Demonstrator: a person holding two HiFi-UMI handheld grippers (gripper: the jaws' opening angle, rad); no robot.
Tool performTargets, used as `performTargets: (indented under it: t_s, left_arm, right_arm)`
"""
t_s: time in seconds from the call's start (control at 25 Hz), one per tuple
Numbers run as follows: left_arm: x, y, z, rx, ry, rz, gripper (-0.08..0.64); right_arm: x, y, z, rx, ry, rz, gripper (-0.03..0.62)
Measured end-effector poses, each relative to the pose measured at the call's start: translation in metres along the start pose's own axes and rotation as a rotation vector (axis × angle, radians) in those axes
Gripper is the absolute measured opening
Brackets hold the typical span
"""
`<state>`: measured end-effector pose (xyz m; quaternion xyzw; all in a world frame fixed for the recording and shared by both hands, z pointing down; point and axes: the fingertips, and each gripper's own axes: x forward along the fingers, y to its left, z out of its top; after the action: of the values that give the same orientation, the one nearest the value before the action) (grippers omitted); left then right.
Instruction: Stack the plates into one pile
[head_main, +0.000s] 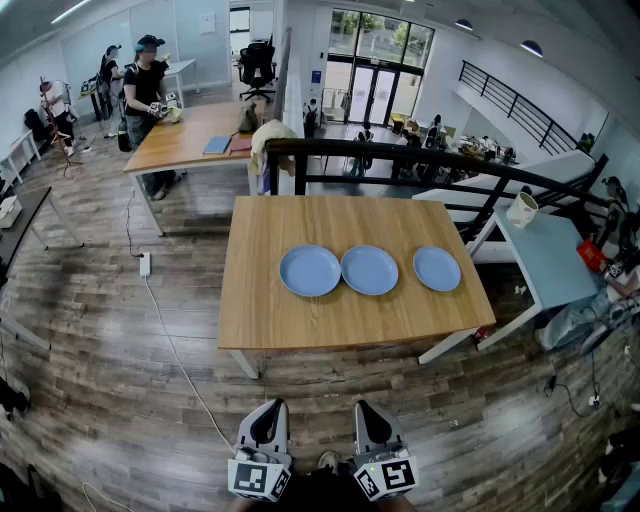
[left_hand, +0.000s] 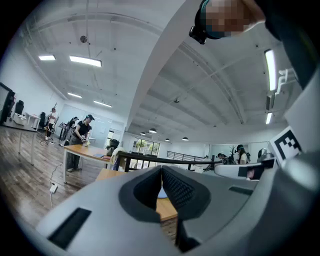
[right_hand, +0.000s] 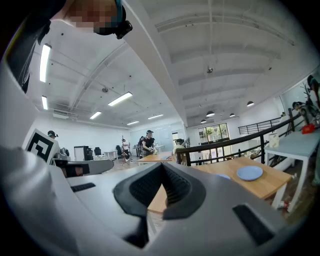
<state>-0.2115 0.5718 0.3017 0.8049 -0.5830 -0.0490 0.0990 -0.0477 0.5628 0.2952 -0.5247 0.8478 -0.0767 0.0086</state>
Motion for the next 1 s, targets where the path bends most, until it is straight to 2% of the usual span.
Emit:
performTargets:
  t_s: [0.44,0.64,1.0]
  left_arm:
    - [0.001,0.0,-0.004,-0.013,-0.008,0.0,0.025]
    - [-0.002,0.004,-0.005,-0.015,-0.011,-0.006,0.025]
    - [-0.009,0.026,0.002,-0.022,0.0,-0.009,0.025]
  right_arm:
    - [0.001,-0.001,-0.002,-0.009,0.003,0.01,0.031]
    - [0.003,0.002,-0.001,0.029,0.001,0.01,0.031]
    - [0.013,0.023,-0.003,0.021,0.001,-0.009,0.031]
